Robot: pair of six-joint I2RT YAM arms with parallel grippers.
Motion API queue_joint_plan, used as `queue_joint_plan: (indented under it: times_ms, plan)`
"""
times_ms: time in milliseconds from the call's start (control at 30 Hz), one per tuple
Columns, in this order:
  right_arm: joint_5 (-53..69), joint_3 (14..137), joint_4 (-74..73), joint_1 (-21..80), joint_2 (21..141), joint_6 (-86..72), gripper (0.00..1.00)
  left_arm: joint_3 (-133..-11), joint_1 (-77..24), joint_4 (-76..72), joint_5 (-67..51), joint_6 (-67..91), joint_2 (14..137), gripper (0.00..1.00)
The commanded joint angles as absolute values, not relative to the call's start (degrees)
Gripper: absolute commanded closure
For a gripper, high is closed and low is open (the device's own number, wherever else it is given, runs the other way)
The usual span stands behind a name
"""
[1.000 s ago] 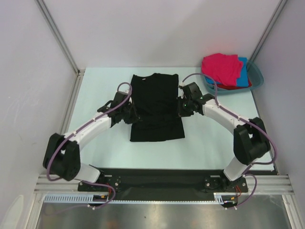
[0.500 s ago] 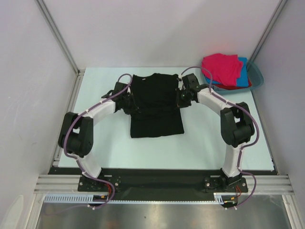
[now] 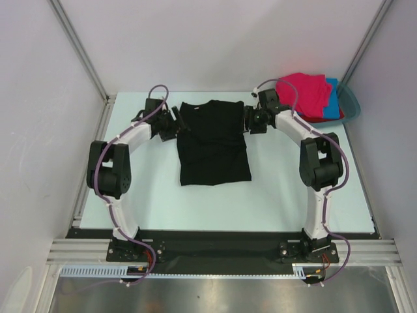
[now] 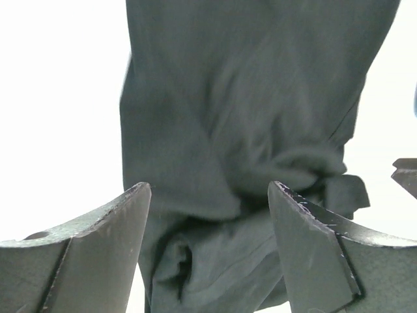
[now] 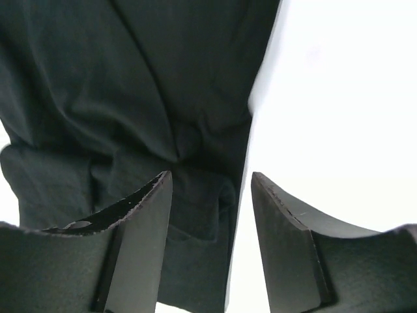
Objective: Fold and stack the t-shirts
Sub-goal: Fold the tshirt
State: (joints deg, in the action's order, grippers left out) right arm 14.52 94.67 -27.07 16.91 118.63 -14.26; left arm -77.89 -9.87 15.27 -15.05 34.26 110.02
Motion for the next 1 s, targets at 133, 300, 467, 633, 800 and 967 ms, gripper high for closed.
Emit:
queue_joint_plan:
  times_ms: [133, 300, 467, 633, 800, 967]
  plan:
    - [15.19, 100.46, -28.38, 16.35, 116.29, -12.48, 0.4, -81.13, -8.52, 11.77, -18.45, 34.71, 103.9, 0.21]
    - [19.33, 96.79, -30.77, 16.44, 112.68, -15.99, 0.42, -71.12, -11.24, 10.82, -21.34, 37.26, 97.75, 0.23]
    - [21.1, 90.71, -29.97, 18.19, 107.86, -16.61, 0.75, -60.41, -14.67, 7.21, -25.92, 38.5, 94.14, 0.28]
    - [18.81, 87.37, -31.46, 22.32, 107.31, -16.35, 0.93, -57.75, -19.68, 9.4, -25.4, 35.78, 93.43, 0.33]
    - [17.14, 86.05, -31.9, 24.78, 109.24, -16.96, 1.0, -56.6, -21.01, 8.79, -25.49, 35.95, 95.53, 0.35]
    - [16.17, 85.34, -31.47, 25.75, 110.92, -17.31, 1.0, -58.0, -21.71, 8.7, -25.14, 35.95, 97.82, 0.36]
